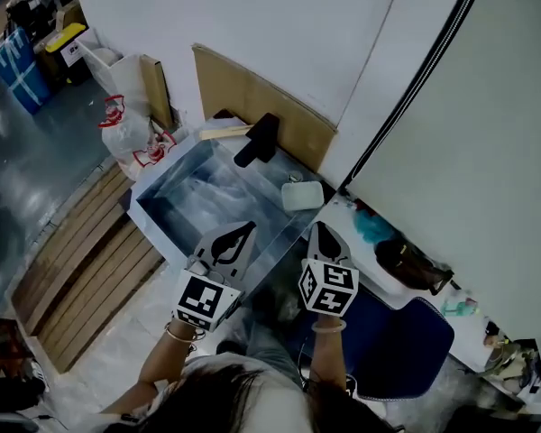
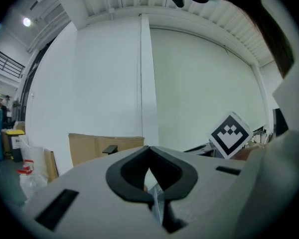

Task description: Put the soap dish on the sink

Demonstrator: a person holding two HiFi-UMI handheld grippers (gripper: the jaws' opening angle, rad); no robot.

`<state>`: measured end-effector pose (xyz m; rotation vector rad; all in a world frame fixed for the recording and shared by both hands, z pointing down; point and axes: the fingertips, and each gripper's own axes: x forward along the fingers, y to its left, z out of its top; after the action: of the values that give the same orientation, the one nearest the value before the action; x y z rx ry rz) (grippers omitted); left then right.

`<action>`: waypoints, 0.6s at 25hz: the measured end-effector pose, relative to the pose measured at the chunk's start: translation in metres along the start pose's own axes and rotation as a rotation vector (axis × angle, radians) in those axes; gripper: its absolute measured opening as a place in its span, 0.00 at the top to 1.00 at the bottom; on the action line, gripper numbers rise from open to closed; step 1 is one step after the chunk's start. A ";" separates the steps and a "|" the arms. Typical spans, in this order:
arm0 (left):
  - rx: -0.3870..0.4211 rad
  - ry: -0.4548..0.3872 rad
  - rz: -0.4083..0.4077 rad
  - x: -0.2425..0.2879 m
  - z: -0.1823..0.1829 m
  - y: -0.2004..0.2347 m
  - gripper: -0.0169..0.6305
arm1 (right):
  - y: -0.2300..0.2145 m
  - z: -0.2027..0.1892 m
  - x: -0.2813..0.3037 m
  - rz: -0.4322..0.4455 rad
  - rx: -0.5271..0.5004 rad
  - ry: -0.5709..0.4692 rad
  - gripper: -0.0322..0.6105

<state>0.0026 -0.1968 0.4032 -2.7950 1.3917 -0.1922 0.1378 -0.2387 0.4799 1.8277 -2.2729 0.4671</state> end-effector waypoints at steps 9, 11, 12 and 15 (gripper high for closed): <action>0.009 -0.059 -0.002 -0.072 0.014 -0.015 0.96 | 0.047 0.003 -0.065 -0.004 -0.030 -0.067 0.91; 0.013 -0.073 0.002 -0.087 0.017 -0.017 0.96 | 0.057 0.004 -0.079 -0.004 -0.035 -0.083 0.91; 0.016 -0.080 0.004 -0.094 0.019 -0.018 0.96 | 0.062 0.005 -0.086 -0.005 -0.036 -0.091 0.91; 0.017 -0.103 0.006 -0.114 0.026 -0.023 0.96 | 0.075 0.007 -0.105 -0.008 -0.039 -0.109 0.91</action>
<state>-0.0440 -0.0931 0.3674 -2.7435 1.3694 -0.0581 0.0890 -0.1304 0.4288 1.8865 -2.3261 0.3274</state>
